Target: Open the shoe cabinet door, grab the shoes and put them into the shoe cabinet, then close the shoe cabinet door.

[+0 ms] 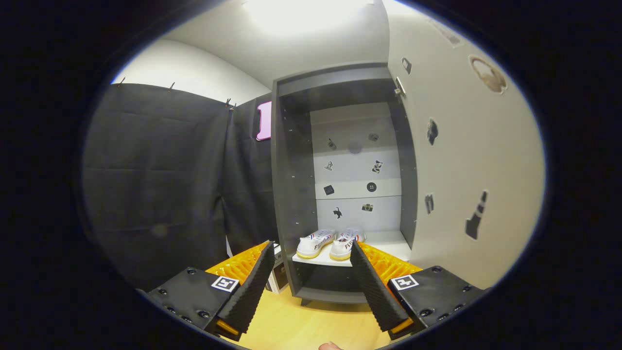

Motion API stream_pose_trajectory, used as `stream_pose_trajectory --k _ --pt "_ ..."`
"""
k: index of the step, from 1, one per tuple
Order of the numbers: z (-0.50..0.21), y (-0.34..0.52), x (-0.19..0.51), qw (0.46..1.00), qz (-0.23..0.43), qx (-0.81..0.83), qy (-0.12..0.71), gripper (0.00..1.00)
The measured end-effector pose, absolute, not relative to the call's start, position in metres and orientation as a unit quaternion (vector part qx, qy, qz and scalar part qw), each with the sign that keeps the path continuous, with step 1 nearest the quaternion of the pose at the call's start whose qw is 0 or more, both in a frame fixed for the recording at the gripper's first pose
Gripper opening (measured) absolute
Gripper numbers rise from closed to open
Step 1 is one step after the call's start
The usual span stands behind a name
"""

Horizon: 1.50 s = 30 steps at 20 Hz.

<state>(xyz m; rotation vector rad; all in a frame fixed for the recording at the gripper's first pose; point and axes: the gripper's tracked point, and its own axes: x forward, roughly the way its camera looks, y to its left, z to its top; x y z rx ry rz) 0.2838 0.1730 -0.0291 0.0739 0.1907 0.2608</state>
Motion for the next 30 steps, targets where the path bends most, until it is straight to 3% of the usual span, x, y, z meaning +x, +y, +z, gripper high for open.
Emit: stream_pose_trajectory --k 9,17,23,30 --pt "0.028 0.111 0.157 0.983 0.167 0.033 0.068 0.98" --pt "0.039 0.002 0.147 0.979 0.177 0.082 0.063 0.98" --pt "0.01 -0.074 0.177 0.984 0.131 0.091 0.08 0.97" --pt "-0.017 -0.042 0.203 0.957 0.24 0.115 0.119 0.95"
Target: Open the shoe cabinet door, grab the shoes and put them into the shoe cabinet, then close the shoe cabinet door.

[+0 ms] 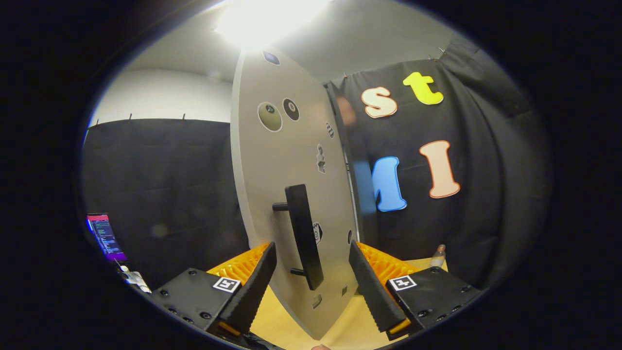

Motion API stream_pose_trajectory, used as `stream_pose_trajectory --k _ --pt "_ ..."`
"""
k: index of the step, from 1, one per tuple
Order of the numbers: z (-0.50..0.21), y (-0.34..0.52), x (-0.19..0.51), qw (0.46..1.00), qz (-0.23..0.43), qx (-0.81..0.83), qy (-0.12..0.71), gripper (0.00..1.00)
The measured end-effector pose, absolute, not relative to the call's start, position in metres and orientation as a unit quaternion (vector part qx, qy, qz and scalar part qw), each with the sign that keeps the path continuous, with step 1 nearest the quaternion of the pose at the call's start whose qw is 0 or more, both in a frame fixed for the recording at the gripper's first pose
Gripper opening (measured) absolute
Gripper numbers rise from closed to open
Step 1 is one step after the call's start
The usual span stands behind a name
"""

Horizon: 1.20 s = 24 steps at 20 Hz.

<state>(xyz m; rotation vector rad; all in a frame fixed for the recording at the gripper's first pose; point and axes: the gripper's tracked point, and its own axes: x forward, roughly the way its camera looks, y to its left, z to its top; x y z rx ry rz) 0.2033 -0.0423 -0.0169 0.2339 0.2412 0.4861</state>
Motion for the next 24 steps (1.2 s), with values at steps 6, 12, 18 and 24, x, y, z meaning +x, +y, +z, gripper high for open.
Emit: stream_pose_trajectory --k 6,12,18,24 --pt "-0.021 0.003 0.217 0.936 0.305 0.126 0.125 0.96" --pt "-0.024 0.064 0.234 0.927 0.324 0.137 0.131 0.96" --pt "-0.025 0.121 0.268 0.933 0.312 0.129 0.122 0.96" --pt "-0.035 0.181 0.316 0.951 0.277 0.095 0.103 0.99"
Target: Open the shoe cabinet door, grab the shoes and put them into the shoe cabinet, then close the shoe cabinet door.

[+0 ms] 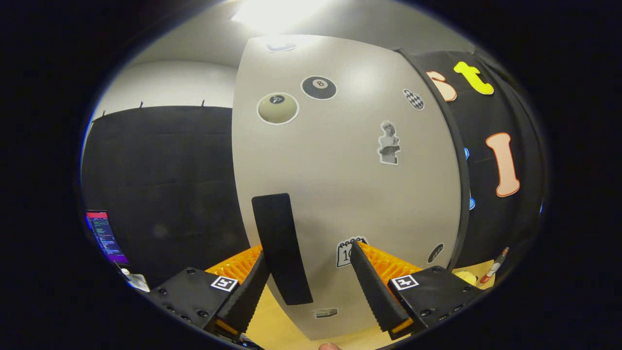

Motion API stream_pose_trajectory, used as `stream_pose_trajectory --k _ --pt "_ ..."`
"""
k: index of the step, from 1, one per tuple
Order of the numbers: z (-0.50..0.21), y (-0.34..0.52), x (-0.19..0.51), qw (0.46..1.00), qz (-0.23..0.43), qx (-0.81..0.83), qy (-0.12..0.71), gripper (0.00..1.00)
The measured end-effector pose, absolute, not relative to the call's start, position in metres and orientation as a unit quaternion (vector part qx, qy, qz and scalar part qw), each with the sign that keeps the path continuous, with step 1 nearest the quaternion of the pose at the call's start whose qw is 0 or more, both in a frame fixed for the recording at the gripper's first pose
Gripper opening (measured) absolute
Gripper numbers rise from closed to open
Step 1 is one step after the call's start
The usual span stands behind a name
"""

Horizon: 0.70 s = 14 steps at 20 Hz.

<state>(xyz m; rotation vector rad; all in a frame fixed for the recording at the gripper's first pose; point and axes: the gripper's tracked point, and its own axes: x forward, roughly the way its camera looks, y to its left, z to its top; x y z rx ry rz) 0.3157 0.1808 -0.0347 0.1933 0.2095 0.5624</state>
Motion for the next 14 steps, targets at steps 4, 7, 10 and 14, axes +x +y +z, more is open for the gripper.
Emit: stream_pose_trajectory --k 4,7,10,14 --pt "-0.043 0.208 0.344 0.966 0.233 0.059 0.095 1.0" --pt "-0.049 0.22 0.356 0.975 0.2 0.026 0.092 1.0" --pt "-0.055 0.226 0.349 0.979 0.176 0.014 0.098 0.98" --pt "-0.048 0.216 0.317 0.982 0.156 0.037 0.101 0.99"
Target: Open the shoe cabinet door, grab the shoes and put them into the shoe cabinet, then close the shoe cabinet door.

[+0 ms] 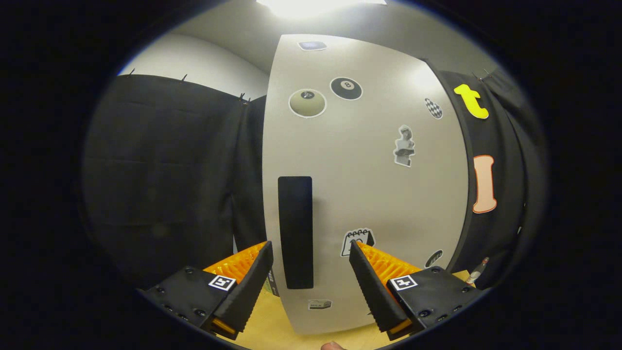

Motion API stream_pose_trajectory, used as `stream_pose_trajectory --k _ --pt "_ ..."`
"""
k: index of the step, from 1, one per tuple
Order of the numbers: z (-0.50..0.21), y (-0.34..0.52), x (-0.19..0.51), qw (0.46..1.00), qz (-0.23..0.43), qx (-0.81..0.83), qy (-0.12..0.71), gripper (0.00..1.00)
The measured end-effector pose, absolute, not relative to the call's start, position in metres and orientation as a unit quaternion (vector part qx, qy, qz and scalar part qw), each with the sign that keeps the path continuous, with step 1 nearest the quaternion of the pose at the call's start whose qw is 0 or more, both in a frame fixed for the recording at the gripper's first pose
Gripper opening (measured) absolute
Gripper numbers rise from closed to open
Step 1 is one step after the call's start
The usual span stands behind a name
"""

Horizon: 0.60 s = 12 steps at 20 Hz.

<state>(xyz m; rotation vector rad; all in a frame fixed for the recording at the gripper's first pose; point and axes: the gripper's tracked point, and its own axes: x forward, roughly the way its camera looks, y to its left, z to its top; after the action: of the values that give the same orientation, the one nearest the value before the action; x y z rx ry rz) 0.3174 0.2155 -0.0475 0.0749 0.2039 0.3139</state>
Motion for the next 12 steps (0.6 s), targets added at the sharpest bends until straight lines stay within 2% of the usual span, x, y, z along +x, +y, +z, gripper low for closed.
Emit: stream_pose_trajectory --k 12 --pt "-0.001 0.024 0.201 0.998 -0.014 0.039 0.05 0.98"
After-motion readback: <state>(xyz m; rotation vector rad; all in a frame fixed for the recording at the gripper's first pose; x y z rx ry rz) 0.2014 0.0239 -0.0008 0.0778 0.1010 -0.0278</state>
